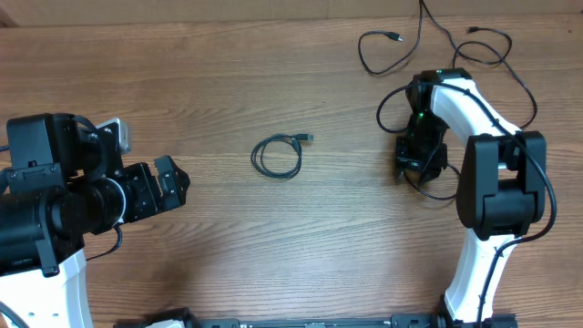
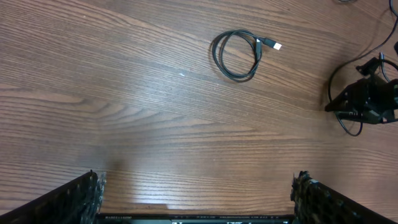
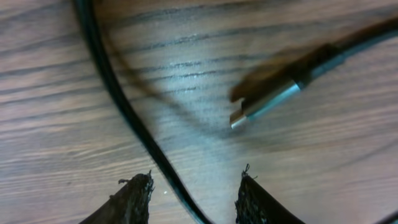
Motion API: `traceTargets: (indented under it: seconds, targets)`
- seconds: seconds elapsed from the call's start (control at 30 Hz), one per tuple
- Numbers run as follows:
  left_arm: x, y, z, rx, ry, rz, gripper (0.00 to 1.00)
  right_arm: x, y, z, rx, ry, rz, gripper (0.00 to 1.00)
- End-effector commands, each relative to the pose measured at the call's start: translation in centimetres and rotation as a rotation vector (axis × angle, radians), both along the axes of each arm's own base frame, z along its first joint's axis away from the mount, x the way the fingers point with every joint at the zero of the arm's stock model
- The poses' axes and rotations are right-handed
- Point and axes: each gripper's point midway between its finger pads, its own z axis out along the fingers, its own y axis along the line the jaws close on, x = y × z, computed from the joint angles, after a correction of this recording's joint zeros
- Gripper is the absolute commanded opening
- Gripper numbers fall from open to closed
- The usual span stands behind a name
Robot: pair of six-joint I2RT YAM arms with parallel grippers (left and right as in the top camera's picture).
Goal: Untangle cables
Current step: 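Pull the cable loop up toward the top with the right gripper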
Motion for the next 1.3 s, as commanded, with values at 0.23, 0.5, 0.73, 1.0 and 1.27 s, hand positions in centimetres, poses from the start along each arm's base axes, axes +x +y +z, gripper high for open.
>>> traceTargets:
  seconds: [0.23,0.5,0.73,1.0,1.27]
  targets:
    - [0.1,-0.1,0.4,0.001,-0.020,-0.017,1.00,0.1,1.6,-0.8,0.080,-0.039,-0.027,0.06]
    - [0.1,-0.1,0.4,0.001,-0.020,-0.017,0.99,4.0,4.2,1.3,0.218,-0.156,-0.098,0.04]
    - [0.1,-0.1,0.4,0.001,-0.019,-0.017,1.00,10.2,4.7,5.5,0.227,-0.357,-0.173,0.04]
    - [0.1,-0.1,0.4,0.002,-0.020,-0.017,1.00,17.4,5.2,10.3,0.274,-0.654,-0.161,0.04]
    - [0.1,0.0,0.3,0.004,-0.019,-0.016,1.00,20.6,2.6,10.7,0.115,-0.807,-0.154,0.04]
